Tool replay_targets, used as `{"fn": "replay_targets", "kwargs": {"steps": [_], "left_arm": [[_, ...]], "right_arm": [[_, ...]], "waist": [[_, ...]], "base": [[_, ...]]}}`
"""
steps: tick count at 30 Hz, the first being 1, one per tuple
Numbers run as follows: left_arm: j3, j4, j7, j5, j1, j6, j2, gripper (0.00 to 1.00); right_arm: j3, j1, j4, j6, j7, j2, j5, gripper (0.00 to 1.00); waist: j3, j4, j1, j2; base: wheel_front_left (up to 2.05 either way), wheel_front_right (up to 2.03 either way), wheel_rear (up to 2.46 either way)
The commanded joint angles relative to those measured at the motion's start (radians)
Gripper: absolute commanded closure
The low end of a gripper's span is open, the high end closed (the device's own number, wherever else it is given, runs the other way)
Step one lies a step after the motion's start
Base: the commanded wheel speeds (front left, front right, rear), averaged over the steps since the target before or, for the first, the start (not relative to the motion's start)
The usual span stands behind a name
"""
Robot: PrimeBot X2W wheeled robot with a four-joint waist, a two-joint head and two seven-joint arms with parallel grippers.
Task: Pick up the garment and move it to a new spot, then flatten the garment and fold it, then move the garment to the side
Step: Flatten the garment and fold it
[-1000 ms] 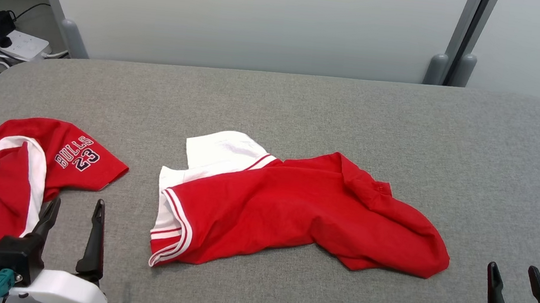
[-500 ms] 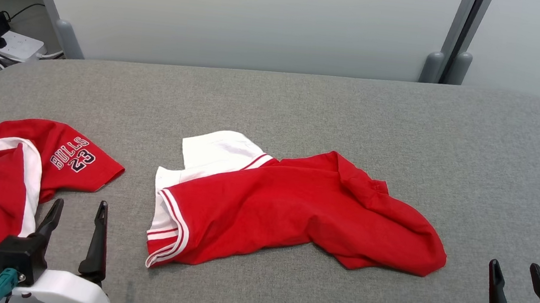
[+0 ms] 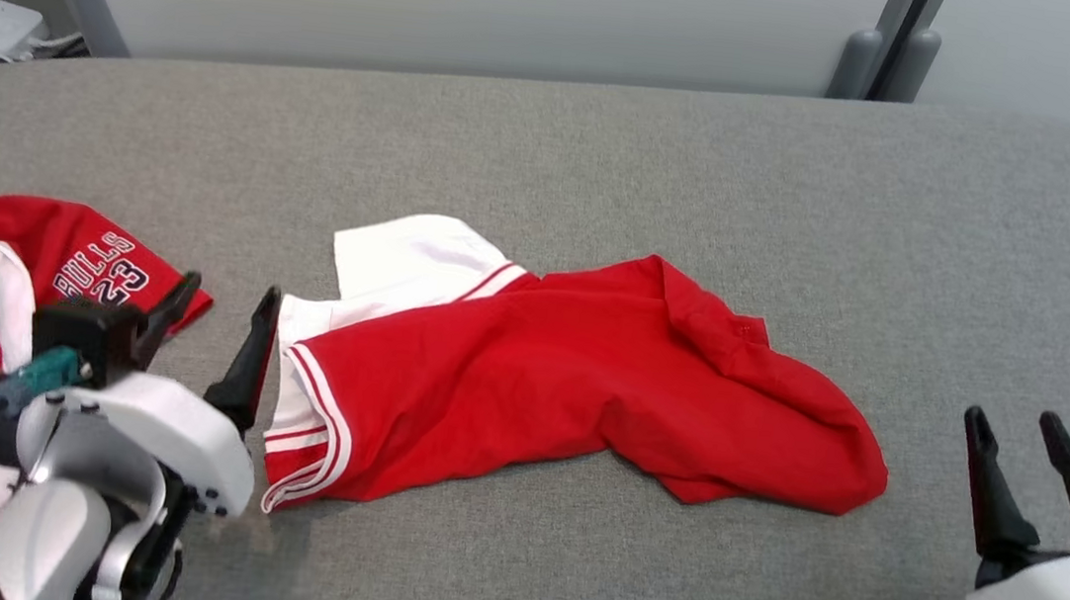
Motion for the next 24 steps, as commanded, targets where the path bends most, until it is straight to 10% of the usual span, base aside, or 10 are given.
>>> {"fn": "replay_targets", "kwargs": {"steps": [1,15,24], "left_arm": [[0.035,0.008,0.017,-0.015,-0.104,-0.027,0.028,0.0],[0.011,0.398,0.236,-0.148,-0.58,-0.252,-0.023,0.0],[0.002,0.55,0.324,-0.192,-0.711,-0.325,-0.023,0.0]], "right_arm": [[0.034,-0.074,0.001,0.004,0.009,-0.054,0.005,0.0],[0.29,-0.482,0.201,0.004,0.11,-0.201,0.185,0.0],[0.491,-0.586,0.25,0.004,0.117,-0.23,0.274,0.0]], "waist": [[0.047,-0.02,0.0,0.0],[0.263,-0.015,0.0,0.0],[0.327,-0.015,0.0,0.0]], "base": [[0.0,0.0,0.0],[0.0,0.0,0.0],[0.0,0.0,0.0]]}}
